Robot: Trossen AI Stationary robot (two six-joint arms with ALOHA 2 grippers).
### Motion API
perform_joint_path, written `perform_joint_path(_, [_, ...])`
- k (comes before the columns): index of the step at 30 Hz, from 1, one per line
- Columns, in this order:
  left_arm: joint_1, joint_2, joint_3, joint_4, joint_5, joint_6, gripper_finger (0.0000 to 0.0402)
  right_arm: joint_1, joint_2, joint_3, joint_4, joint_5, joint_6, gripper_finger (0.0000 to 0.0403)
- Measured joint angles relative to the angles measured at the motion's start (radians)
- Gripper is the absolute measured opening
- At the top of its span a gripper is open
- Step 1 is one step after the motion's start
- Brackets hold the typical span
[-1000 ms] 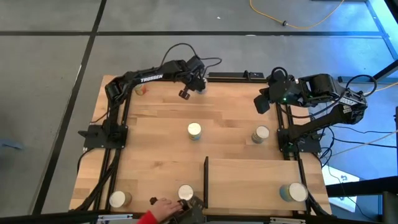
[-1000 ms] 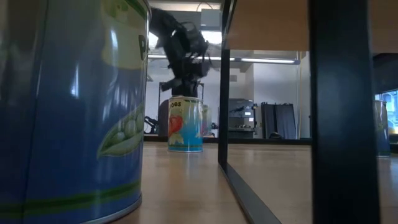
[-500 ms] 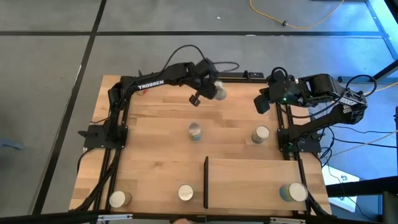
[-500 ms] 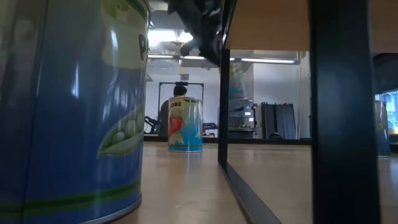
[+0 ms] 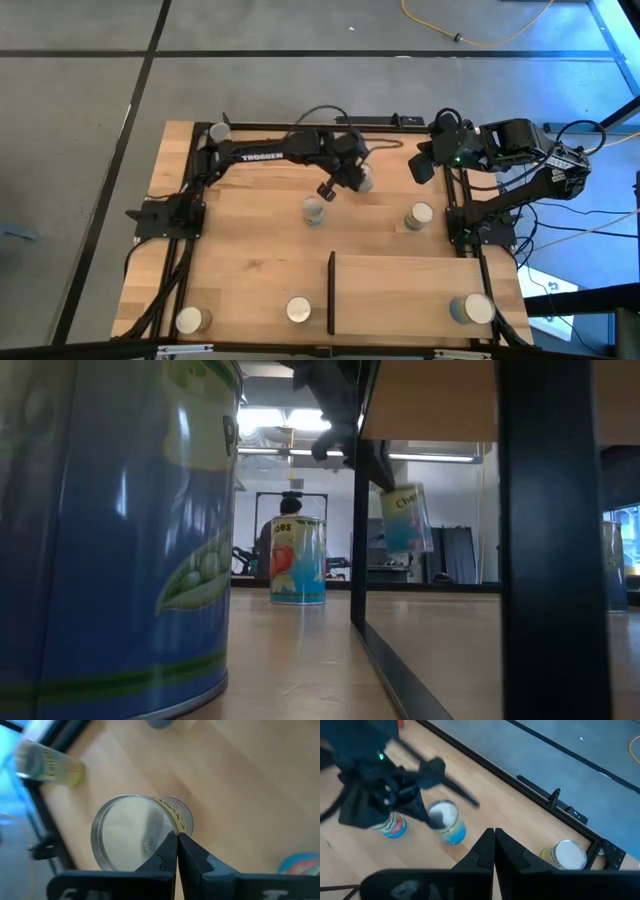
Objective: Pick and place cans onto a shelf
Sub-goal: Put the canned cherries can on the shelf aligned with the other canned cherries
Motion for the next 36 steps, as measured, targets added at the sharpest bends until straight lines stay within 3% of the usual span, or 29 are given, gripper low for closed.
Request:
perform_joint_path(15, [-0.03,0.067,0.001,-0.073,0.122,-0.095,0.0,0.0,0.0,0.0,0.0,-0.009,-0.042,0.0008])
perform_joint_path(27, [-0.063,0.103,0.0,-0.07,0.05,-0.089,0.0003,0.0,0.0,0.0,0.001,-0.054,-0.042,0.0008])
perform_joint_path(36, [-0.07,0.103,0.0,-0.056,0.021,-0.093,0.0034,0.0,0.0,0.0,0.003,-0.055,-0.064,0.0008])
